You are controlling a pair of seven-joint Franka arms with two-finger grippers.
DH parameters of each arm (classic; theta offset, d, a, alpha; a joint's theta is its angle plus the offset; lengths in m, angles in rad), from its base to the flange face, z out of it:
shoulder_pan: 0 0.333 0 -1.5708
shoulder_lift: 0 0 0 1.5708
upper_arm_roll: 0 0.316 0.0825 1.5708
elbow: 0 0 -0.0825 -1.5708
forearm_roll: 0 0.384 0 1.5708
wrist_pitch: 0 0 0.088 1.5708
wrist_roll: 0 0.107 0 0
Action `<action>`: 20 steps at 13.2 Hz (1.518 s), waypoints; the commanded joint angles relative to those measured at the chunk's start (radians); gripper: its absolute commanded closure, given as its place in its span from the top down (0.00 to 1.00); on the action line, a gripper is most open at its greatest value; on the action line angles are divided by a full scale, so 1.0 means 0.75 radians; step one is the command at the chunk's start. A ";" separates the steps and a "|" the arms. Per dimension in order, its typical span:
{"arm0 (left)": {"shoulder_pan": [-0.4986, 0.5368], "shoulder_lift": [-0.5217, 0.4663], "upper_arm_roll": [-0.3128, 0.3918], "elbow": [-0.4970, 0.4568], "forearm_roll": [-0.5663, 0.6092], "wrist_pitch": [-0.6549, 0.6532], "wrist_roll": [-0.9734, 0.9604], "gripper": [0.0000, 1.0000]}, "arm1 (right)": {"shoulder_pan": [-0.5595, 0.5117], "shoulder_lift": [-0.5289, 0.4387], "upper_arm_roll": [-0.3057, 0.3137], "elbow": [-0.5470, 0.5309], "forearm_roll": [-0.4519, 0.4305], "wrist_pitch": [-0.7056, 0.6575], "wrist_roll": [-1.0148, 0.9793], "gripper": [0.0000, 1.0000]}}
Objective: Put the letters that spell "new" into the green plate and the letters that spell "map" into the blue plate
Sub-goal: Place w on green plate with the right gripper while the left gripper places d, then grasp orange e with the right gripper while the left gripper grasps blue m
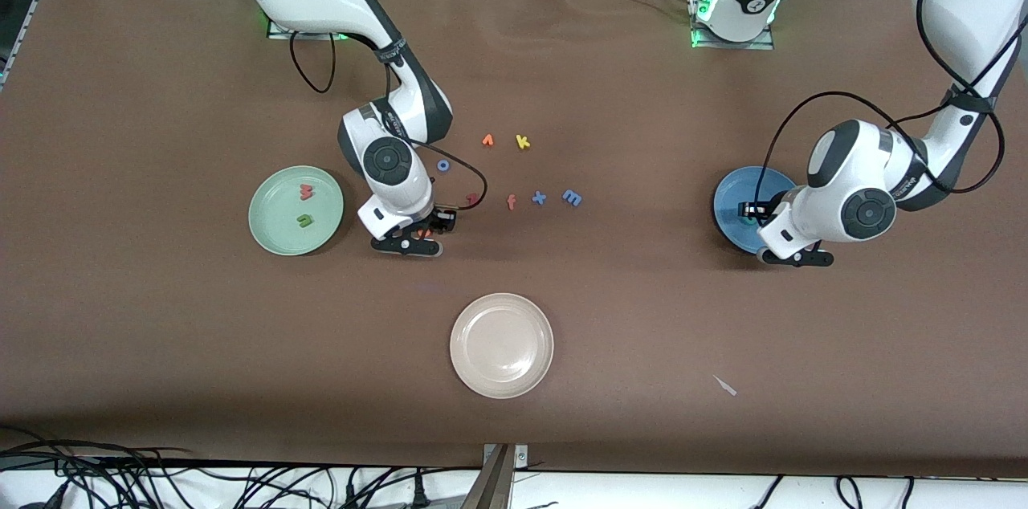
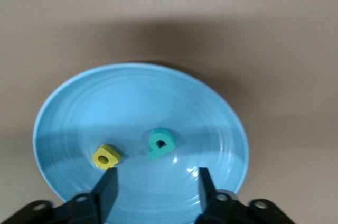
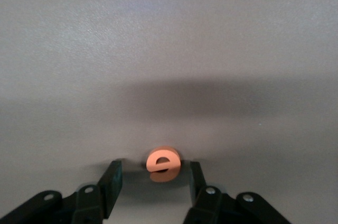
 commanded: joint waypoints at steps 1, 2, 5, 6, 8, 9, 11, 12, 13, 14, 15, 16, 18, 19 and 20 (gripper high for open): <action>-0.006 -0.075 -0.116 -0.008 0.016 -0.017 -0.204 1.00 | 0.005 0.008 -0.007 0.006 0.009 0.010 0.010 0.50; -0.013 -0.069 -0.163 -0.006 0.001 -0.015 -0.326 1.00 | 0.003 0.006 -0.009 0.002 0.009 0.010 0.006 0.41; -0.102 -0.048 -0.237 0.005 -0.084 0.027 -0.619 1.00 | 0.003 -0.002 -0.013 0.000 0.009 0.006 0.002 0.21; -0.180 -0.032 -0.235 0.013 -0.089 0.082 -0.744 1.00 | 0.001 -0.011 -0.015 0.000 0.009 -0.002 -0.004 0.20; -0.311 0.001 -0.221 0.015 -0.085 0.225 -1.005 1.00 | -0.001 -0.066 -0.038 0.002 0.009 -0.042 -0.020 0.20; -0.356 0.015 -0.215 0.015 -0.074 0.277 -1.148 1.00 | -0.001 -0.098 -0.068 0.002 0.007 -0.101 -0.032 0.21; -0.446 0.058 -0.197 0.015 -0.066 0.326 -1.353 1.00 | -0.001 -0.170 -0.148 0.000 0.011 -0.259 -0.183 0.21; -0.515 0.075 -0.152 0.015 -0.066 0.359 -1.437 1.00 | -0.003 -0.205 -0.187 -0.004 0.012 -0.316 -0.245 0.20; -0.613 0.091 -0.077 0.015 -0.066 0.391 -1.521 1.00 | -0.003 -0.235 -0.238 -0.020 0.012 -0.357 -0.310 0.20; -0.721 0.099 0.017 0.015 -0.068 0.438 -1.595 1.00 | -0.005 -0.260 -0.279 -0.053 0.014 -0.366 -0.412 0.21; -0.813 0.101 0.107 0.015 -0.068 0.465 -1.675 1.00 | -0.005 -0.286 -0.332 -0.093 0.016 -0.358 -0.518 0.21; -0.861 0.107 0.143 0.019 -0.072 0.488 -1.744 1.00 | -0.005 -0.303 -0.367 -0.120 0.016 -0.356 -0.592 0.21; -0.884 0.150 0.145 0.049 -0.066 0.527 -1.828 0.98 | -0.005 -0.346 -0.390 -0.173 0.018 -0.356 -0.626 0.21; -0.900 0.175 0.145 0.078 -0.068 0.527 -1.833 0.97 | -0.005 -0.362 -0.398 -0.196 0.018 -0.354 -0.632 0.21; -0.912 0.193 0.145 0.088 -0.068 0.527 -1.833 0.93 | -0.005 -0.370 -0.404 -0.210 0.018 -0.354 -0.632 0.21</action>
